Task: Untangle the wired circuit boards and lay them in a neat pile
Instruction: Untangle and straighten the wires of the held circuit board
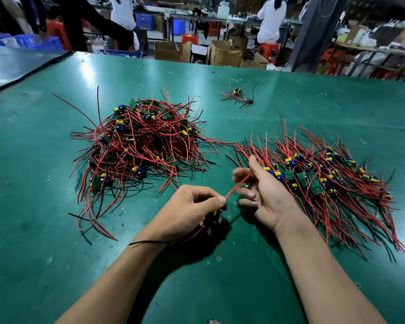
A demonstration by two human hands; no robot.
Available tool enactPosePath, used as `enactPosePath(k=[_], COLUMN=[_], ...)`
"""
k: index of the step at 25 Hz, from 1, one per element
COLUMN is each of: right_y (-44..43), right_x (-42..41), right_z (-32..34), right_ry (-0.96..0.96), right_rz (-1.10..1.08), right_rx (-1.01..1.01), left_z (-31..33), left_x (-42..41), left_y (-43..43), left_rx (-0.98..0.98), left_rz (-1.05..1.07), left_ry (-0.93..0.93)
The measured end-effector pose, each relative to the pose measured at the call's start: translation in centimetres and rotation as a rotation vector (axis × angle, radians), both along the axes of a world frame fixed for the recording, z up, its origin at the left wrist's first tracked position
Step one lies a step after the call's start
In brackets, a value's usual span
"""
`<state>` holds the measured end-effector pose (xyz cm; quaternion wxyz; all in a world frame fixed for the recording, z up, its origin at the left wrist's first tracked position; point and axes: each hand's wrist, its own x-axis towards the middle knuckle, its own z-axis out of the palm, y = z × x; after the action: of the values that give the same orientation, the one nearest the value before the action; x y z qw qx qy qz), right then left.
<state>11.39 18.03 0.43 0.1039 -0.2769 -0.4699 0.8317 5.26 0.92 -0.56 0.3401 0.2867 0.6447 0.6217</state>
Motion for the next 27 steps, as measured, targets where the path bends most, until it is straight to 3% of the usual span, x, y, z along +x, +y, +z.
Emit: enactPosePath(k=[6,10,15,18,24,27], right_y=[-0.9,-1.8,-4.0,-4.7,-4.0,-3.1], right_x=[-0.1,0.2,0.2,0.1,-0.5,-0.1], right_z=[-0.6,-1.5,-1.7,-1.9,-0.9,-0.3], right_ry=[-0.102,-0.043,0.122,0.23,0.26,0.281], right_rz=[0.083,0.187,0.242,0.166,0.079,0.166], right_rx=[0.394,1.073,1.181,1.134,0.402,0.17], left_z=[0.6,1.0,1.4,1.4,1.3,1.1], left_x=[-0.8,-1.1,-1.4,-1.4,-1.2,-0.9], left_y=[0.1,0.1,0.1,0.2,0.2,0.3], left_rx=[0.201,0.329,0.387,0.387,0.364,0.268], left_rz=[0.258,0.405,0.503,0.499,0.328,0.18], left_ry=[-0.163,-0.136,-0.219,-0.233,-0.289,-0.369])
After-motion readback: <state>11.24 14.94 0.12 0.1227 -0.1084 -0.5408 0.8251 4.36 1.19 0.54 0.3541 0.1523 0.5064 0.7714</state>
